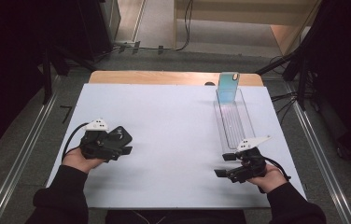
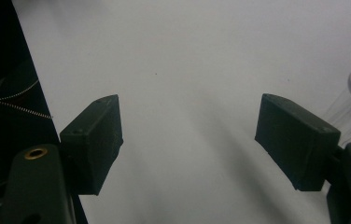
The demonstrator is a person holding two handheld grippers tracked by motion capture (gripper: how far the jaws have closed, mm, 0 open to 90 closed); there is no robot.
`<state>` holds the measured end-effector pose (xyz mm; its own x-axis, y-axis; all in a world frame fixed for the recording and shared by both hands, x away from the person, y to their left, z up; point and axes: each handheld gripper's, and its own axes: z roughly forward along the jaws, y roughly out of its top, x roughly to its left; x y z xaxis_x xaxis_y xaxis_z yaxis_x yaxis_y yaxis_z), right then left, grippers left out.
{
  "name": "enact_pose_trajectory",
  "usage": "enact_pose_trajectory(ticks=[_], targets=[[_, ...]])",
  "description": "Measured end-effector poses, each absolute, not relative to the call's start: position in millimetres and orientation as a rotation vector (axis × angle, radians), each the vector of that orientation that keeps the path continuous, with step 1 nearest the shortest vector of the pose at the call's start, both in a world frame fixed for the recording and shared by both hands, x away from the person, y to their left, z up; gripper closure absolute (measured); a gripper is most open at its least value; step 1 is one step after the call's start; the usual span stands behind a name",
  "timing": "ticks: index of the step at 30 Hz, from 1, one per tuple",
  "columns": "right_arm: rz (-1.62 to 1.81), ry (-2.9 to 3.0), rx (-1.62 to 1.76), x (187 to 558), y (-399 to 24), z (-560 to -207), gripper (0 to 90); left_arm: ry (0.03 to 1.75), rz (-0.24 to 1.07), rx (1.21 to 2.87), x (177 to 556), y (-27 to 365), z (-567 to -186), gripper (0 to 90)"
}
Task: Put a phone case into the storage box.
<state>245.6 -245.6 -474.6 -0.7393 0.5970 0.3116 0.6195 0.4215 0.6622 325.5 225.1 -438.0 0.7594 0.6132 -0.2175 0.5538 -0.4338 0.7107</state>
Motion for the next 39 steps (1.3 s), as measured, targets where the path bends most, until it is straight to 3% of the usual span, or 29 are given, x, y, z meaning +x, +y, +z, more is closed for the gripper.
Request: enact_pose_trajectory(ticks=[3, 7, 9, 15, 22, 39], targets=[[-1.237, -2.631, -1.112, 245, -245, -475, 21.3, 0.906, 0.082, 2.134, 332, 230, -439, 20.1], [-1.238, -2.630, -1.109, 245, -246, -474, 21.3, 0.923, 0.078, 2.188, 342, 234, -441, 10.4], [-1.240, -2.624, -1.116, 244, -246, -474, 21.3, 0.906, 0.021, 2.170, 347, 237, -442, 0.0], [-1.243, -2.623, -1.120, 244, -247, -474, 21.3, 0.892, -0.001, 2.154, 355, 248, -447, 0.0], [-1.248, -2.619, -1.117, 244, -247, -473, 21.3, 0.876, 0.128, 2.217, 359, 256, -443, 1.3], [-1.242, -2.613, -1.131, 244, -248, -474, 21.3, 0.906, 0.171, 2.224, 362, 265, -454, 5.8]])
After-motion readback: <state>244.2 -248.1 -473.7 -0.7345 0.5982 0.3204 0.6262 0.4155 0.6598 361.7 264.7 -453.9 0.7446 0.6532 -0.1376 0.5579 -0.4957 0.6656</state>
